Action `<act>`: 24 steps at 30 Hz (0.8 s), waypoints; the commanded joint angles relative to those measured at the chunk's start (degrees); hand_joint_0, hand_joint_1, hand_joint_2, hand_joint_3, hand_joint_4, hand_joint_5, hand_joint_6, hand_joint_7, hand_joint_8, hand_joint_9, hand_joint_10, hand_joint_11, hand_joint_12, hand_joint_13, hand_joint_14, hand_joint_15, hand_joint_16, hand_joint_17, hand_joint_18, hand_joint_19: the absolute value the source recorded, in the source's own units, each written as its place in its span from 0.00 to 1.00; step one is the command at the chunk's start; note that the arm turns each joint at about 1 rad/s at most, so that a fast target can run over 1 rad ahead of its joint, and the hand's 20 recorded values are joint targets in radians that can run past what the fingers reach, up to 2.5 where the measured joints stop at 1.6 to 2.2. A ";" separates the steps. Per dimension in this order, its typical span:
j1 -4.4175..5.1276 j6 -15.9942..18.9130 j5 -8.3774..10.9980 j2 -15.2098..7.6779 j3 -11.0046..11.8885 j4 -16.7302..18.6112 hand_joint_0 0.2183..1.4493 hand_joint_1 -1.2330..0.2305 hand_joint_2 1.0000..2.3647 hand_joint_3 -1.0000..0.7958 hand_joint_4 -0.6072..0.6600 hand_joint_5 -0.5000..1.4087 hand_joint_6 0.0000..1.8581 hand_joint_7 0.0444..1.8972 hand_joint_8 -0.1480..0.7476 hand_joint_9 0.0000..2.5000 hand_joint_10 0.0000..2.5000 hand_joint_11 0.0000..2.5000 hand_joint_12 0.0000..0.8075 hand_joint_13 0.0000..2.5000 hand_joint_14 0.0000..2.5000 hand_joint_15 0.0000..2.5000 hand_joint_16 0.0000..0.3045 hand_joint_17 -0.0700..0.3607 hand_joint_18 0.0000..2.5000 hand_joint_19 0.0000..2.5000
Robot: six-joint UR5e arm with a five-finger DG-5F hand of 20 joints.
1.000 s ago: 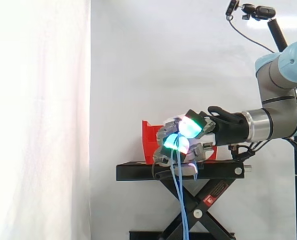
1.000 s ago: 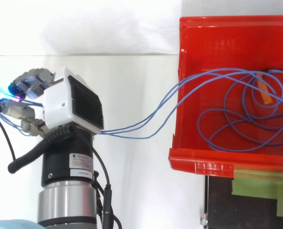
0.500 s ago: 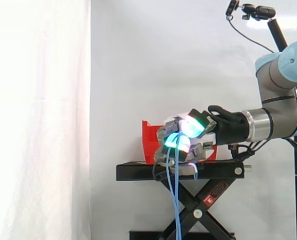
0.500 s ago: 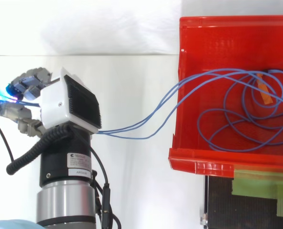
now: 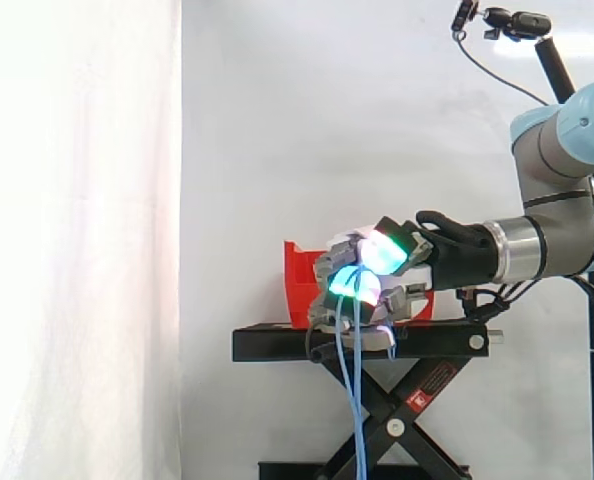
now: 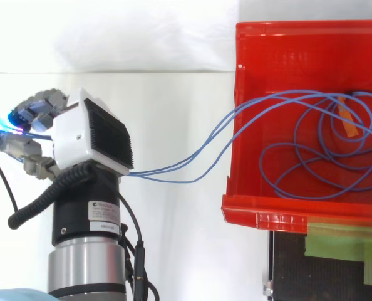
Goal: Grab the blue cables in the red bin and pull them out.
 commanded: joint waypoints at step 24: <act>0.34 -0.01 0.00 0.00 0.00 -0.02 0.49 0.24 0.00 0.00 0.57 0.70 0.27 0.36 0.47 0.37 0.01 0.47 0.38 0.38 0.83 0.42 0.14 0.39 0.40 0.50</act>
